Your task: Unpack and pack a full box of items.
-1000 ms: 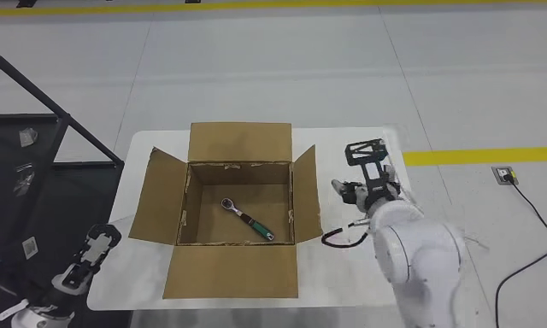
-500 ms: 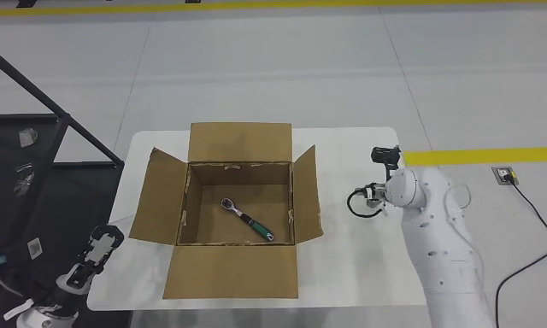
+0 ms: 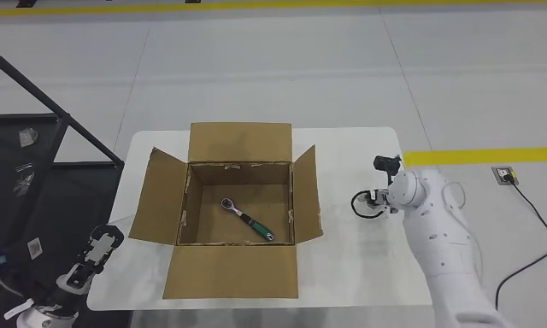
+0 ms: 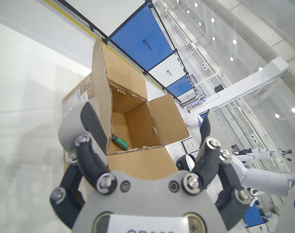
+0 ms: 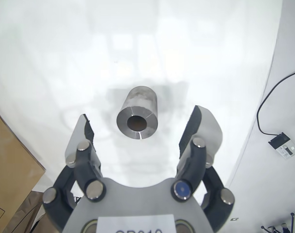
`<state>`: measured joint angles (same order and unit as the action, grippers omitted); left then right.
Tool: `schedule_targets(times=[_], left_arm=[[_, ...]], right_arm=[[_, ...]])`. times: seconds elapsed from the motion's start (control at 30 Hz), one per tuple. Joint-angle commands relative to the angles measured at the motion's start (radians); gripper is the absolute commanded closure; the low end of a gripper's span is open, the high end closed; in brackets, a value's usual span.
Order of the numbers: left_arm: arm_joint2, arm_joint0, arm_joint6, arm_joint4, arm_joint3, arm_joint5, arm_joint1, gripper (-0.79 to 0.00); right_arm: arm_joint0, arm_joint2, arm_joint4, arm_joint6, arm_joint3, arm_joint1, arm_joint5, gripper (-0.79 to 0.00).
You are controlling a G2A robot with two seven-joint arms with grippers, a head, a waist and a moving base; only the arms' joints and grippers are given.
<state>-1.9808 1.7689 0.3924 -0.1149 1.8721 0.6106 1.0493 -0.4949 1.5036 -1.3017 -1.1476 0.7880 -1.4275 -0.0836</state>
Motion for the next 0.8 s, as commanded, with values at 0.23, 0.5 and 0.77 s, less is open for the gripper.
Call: schedule_targets(times=[0.23,0.5,0.77], left_arm=[[0.0,0.0,0.0,0.0,0.0,0.0,0.0,-0.785],[0.0,0.0,0.0,0.0,0.0,0.0,0.0,-0.785],[0.0,0.0,0.0,0.0,0.0,0.0,0.0,-0.785]], right_arm=[[0.043,-0.015,0.029,0.061,-0.09,0.001,0.0,-0.296],[0.032,-0.037,0.036,0.095,0.021,0.004,0.018,0.0],[-0.211,-0.162,-0.139,-0.051,0.816,0.002,-0.091,0.0]])
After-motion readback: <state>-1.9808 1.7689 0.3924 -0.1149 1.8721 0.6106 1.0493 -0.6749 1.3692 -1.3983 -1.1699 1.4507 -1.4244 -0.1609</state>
